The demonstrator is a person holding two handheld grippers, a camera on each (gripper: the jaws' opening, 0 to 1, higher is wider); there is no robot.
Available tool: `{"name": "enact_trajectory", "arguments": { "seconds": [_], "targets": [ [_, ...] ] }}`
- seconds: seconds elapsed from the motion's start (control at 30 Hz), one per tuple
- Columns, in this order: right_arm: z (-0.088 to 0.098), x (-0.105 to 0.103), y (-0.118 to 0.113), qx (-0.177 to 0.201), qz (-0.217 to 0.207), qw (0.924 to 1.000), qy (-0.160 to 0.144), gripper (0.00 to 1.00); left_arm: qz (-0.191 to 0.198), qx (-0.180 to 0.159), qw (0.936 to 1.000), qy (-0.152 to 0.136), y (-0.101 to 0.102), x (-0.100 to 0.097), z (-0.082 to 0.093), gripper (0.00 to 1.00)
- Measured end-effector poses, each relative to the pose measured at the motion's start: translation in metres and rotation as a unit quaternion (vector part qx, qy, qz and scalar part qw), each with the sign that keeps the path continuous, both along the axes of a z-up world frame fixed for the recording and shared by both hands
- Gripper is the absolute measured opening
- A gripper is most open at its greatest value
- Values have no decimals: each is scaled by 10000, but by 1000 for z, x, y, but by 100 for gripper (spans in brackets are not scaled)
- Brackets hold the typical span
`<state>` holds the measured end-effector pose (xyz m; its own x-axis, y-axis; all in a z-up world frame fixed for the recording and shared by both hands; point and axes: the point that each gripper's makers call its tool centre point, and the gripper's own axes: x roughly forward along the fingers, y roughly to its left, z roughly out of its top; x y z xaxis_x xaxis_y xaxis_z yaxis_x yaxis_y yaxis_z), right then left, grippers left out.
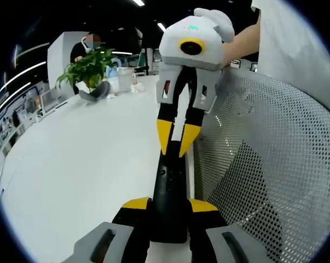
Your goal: Press the specified remote control buttons in sequence, fully releasing each button before pressing the next.
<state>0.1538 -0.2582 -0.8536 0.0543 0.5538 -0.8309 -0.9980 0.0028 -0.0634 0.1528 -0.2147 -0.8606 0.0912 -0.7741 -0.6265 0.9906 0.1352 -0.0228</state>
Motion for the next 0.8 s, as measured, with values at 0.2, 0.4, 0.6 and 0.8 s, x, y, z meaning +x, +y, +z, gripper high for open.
{"name": "enact_trajectory", "arguments": {
  "seconds": [0.2, 0.4, 0.6, 0.8],
  "targets": [
    [0, -1, 2, -139, 112, 9998, 19, 6, 1, 0, 10000, -2, 0, 0, 0, 25],
    [0, -2, 4, -423, 524, 9977, -94, 6, -7, -2, 10000, -3, 0, -1, 0, 25],
    [-1, -3, 5, -589, 913, 9938, -252, 6, -5, -4, 10000, -1, 0, -1, 0, 25],
    [-1, -3, 6, -813, 1169, 9895, -264, 6, -9, -5, 10000, -1, 0, -1, 0, 25]
  ]
}}
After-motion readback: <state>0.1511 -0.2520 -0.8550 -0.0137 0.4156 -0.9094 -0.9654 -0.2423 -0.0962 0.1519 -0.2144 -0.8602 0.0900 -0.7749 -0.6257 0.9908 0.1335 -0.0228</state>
